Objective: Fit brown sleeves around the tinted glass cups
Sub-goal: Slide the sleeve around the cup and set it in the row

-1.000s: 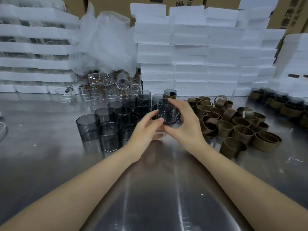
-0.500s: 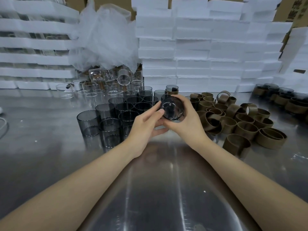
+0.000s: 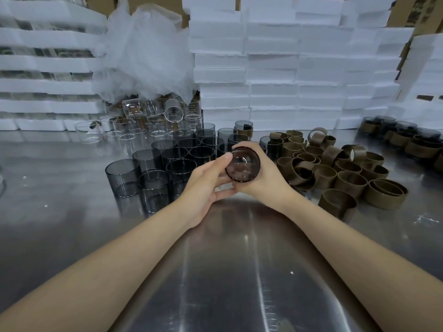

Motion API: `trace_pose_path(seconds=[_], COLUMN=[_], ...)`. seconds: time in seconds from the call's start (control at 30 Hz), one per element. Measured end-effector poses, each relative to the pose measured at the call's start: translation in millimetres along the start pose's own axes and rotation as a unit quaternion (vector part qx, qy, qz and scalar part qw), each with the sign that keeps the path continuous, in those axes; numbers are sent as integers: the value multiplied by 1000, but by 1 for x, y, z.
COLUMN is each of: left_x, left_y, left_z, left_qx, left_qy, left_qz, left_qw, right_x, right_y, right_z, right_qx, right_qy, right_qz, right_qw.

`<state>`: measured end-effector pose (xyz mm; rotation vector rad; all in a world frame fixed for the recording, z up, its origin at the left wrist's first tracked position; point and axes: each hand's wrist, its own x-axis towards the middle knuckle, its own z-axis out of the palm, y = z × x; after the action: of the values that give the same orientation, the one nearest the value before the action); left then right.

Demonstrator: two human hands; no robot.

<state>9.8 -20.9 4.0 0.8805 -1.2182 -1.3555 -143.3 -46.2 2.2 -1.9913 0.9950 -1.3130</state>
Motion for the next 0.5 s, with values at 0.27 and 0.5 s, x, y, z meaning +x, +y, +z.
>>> trace_pose_path(seconds=[0.27, 0.5], left_x=[-3, -3], left_y=[5, 5], left_z=[4, 8], left_qx=[-4, 33], left_qy=[5, 41], left_qz=[-36, -39], left_qw=[999, 998], right_x=[-6, -5], right_y=[-19, -26], right_z=[-3, 4], right_qx=[-103, -188], right_qy=[-35, -44], right_qz=[-58, -47], right_qw=[992, 980])
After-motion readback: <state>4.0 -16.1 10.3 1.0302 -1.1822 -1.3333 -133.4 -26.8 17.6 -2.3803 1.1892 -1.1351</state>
